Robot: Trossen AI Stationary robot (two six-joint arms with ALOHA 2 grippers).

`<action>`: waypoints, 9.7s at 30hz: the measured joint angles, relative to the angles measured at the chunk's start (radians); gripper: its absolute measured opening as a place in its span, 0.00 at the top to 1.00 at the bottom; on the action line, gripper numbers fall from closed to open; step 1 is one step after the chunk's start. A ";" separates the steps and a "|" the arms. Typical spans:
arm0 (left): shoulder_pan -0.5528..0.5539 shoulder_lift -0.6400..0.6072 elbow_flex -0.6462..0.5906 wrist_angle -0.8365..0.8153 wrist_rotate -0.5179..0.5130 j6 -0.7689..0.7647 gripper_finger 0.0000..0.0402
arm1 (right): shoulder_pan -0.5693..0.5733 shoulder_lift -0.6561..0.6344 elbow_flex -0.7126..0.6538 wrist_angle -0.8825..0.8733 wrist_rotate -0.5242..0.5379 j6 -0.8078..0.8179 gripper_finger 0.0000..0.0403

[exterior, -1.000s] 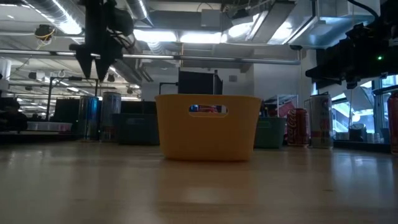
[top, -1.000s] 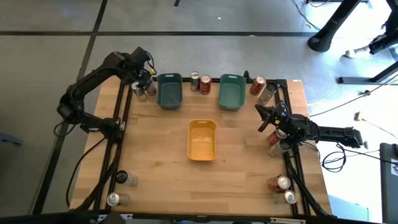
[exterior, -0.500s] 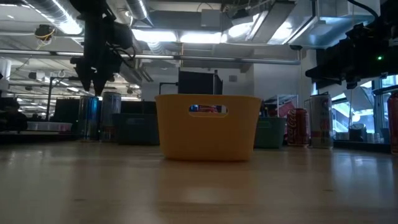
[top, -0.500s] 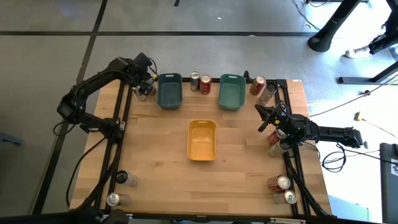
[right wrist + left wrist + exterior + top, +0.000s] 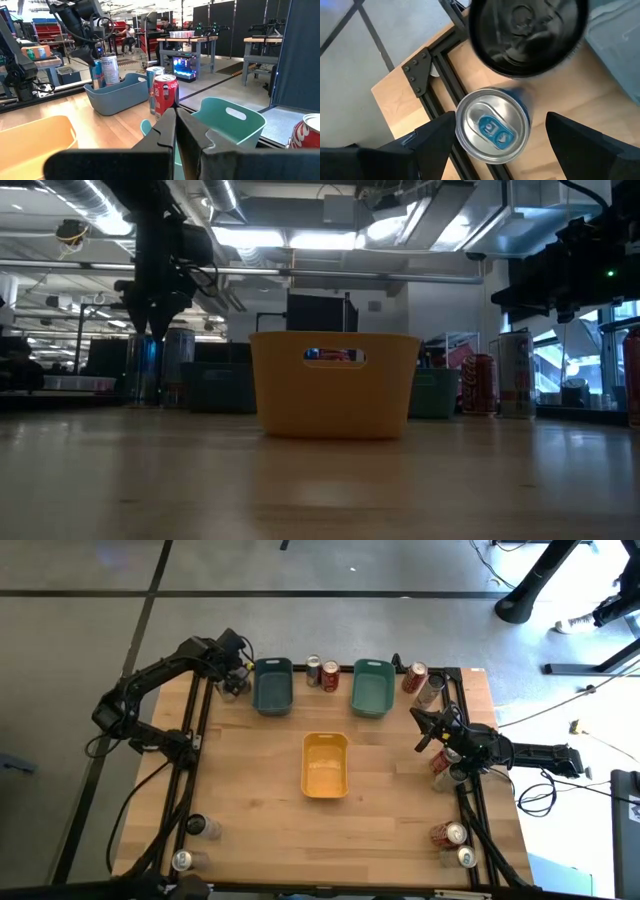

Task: Sort soda cans
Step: Put the top left blue soda can into the blue bin, then put the top blue soda can into the blue bin

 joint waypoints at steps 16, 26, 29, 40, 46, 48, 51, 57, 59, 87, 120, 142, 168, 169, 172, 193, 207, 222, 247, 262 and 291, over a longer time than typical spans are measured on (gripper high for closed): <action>-0.015 0.094 0.004 -0.004 -0.077 -0.052 0.32 | 0.000 0.000 0.000 -0.001 -0.010 0.000 0.96; -0.011 0.100 0.006 -0.091 0.024 -0.001 0.32 | 0.000 0.000 0.000 -0.001 -0.011 0.000 0.96; -0.011 0.102 0.004 -0.090 0.038 0.000 0.32 | 0.000 0.000 0.000 -0.001 -0.011 0.000 0.96; 0.031 0.105 0.000 -0.072 0.096 0.019 0.25 | 0.000 0.000 0.000 -0.001 -0.011 0.000 0.96; 0.032 0.112 -0.008 -0.077 0.163 0.018 0.23 | 0.000 0.000 0.000 0.002 -0.011 0.000 0.96; 0.036 0.106 -0.010 -0.071 0.210 0.023 0.24 | 0.000 0.000 0.000 0.003 -0.011 0.000 0.96; 0.041 0.109 -0.038 -0.073 0.236 0.037 0.27 | 0.000 0.000 0.000 0.004 -0.011 0.000 0.96; 0.033 0.108 -0.055 -0.075 0.230 0.049 0.36 | 0.000 0.000 0.000 0.007 -0.011 0.000 0.96; 0.032 0.107 -0.055 -0.075 0.228 0.051 0.40 | 0.000 0.000 0.000 0.008 -0.011 0.000 0.96; -0.219 -0.014 0.240 -0.260 0.237 -0.084 0.44 | 0.000 0.000 0.000 0.020 -0.009 -0.029 0.96; -0.129 0.465 0.678 -0.238 0.249 0.204 0.43 | 0.000 0.000 0.000 0.042 0.087 -0.053 0.96; -0.053 0.537 0.528 -0.128 0.242 0.237 0.43 | 0.000 0.000 0.000 0.017 0.090 -0.053 0.96; -0.005 0.524 0.496 -0.097 0.235 0.234 0.27 | 0.000 0.000 0.000 0.021 0.090 -0.053 0.96; -0.005 0.524 0.513 -0.104 0.235 0.234 0.27 | 0.000 0.000 0.000 0.021 0.090 -0.053 0.96; -0.005 0.522 0.571 -0.121 0.233 0.236 0.27 | 0.000 0.000 0.000 0.021 0.090 -0.053 0.96; -0.074 0.522 0.812 -0.030 0.232 0.267 0.27 | 0.000 0.000 0.000 0.022 0.087 -0.053 0.96; -0.143 0.523 0.812 0.109 0.232 0.240 0.04 | 0.000 0.000 0.000 0.021 0.087 -0.053 0.96; -0.221 0.529 0.755 0.239 0.335 0.285 0.02 | 0.000 0.000 0.000 0.022 0.087 -0.056 0.96; -0.199 0.673 0.755 0.286 0.520 0.293 0.03 | 0.000 0.000 0.000 0.003 0.088 -0.082 0.96; -0.203 0.753 0.755 0.259 0.477 0.283 0.03 | 0.000 0.000 0.000 -0.002 0.087 -0.080 0.96; -0.224 0.726 0.753 0.263 0.382 0.298 0.41 | 0.000 0.000 0.000 0.010 0.086 -0.082 0.96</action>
